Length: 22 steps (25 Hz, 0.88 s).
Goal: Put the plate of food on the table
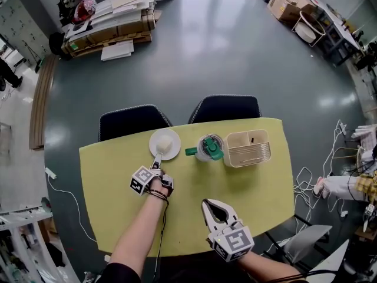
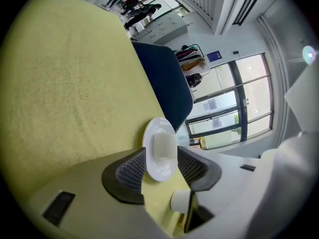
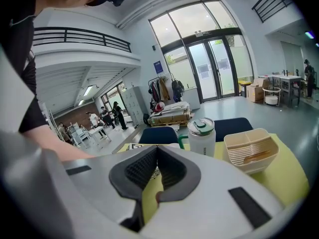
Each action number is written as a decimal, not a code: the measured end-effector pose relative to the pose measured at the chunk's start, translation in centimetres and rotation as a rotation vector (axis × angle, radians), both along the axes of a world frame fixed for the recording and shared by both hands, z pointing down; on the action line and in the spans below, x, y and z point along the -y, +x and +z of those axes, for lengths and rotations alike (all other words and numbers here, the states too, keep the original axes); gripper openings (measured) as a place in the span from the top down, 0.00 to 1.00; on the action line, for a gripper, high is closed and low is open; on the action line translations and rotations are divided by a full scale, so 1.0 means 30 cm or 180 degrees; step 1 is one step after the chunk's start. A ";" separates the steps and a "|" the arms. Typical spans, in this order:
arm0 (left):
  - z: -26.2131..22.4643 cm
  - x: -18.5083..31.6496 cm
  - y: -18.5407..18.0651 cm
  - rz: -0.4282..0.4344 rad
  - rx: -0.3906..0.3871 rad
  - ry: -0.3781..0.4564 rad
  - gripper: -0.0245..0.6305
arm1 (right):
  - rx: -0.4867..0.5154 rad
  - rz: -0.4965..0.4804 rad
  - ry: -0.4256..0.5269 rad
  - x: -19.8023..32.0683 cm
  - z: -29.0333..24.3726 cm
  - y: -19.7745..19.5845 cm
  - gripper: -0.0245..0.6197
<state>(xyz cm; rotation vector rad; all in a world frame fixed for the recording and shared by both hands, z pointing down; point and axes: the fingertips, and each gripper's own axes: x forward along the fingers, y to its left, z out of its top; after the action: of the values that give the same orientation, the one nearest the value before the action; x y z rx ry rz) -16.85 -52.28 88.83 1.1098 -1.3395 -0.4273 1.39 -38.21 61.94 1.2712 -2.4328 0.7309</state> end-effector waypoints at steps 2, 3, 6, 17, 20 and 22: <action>-0.028 -0.011 -0.005 0.0118 0.0136 0.0096 0.65 | 0.0014 0.0007 0.0016 -0.013 0.005 0.004 0.95; -0.049 -0.019 -0.009 0.0187 0.0217 0.0156 0.66 | 0.0016 0.0019 0.0020 -0.018 0.006 0.007 0.95; -0.141 -0.063 -0.018 0.0401 0.0474 0.0399 0.82 | 0.0014 0.0044 0.0040 -0.034 0.000 0.018 0.95; -0.599 -0.361 -0.015 0.1194 0.1440 0.1349 0.95 | 0.0089 0.0076 0.0070 -0.099 -0.030 0.016 0.95; -0.735 -0.432 -0.011 0.1364 0.1662 0.1565 0.95 | -0.0027 0.0076 0.0217 -0.118 -0.058 0.014 0.95; -0.829 -0.473 -0.001 0.1507 0.1867 0.1711 0.95 | -0.0079 0.0058 0.0341 -0.131 -0.096 0.008 0.95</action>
<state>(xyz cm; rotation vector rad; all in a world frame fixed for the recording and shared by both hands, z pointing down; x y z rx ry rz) -16.87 -38.09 63.95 2.0611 -1.4264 -0.1014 1.64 -34.27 59.05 1.3354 -2.4731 0.5929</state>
